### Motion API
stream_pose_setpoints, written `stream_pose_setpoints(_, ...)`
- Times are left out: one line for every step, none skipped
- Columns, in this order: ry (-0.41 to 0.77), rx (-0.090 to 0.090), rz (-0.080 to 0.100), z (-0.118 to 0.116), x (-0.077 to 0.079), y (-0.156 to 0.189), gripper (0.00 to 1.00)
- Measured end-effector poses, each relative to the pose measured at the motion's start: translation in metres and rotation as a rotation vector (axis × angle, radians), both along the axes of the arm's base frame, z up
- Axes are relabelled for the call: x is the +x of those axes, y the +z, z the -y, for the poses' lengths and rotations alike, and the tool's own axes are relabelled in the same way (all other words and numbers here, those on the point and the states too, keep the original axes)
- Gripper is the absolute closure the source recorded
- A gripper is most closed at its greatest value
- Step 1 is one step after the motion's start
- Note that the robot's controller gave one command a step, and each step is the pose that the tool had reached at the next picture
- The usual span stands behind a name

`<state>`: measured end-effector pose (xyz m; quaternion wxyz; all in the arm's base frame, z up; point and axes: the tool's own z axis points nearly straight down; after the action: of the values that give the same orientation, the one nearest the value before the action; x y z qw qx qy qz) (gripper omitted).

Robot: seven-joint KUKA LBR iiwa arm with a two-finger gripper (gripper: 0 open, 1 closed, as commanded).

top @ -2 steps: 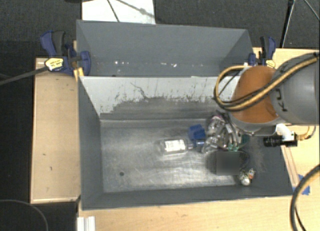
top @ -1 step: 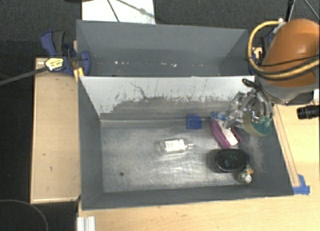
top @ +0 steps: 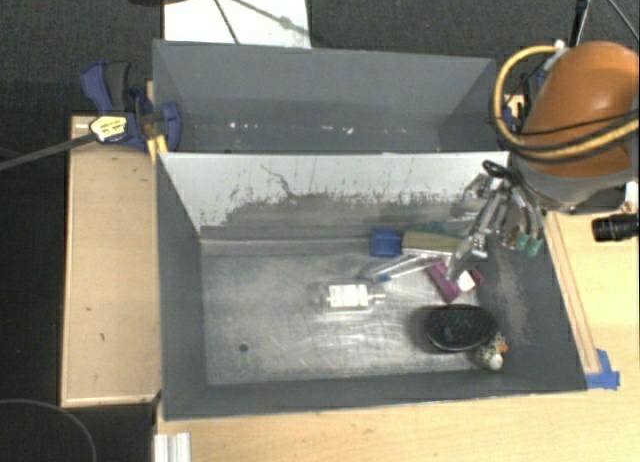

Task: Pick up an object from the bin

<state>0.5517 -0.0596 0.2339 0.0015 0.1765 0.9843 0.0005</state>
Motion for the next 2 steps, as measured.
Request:
stream_pose_setpoints(0.156, -0.003, 0.015, 0.0237, 0.0276, -0.1396, 0.0)
stream_pose_setpoints(0.154, -0.007, 0.032, 0.0242, 0.0322, -0.1331, 1.0)
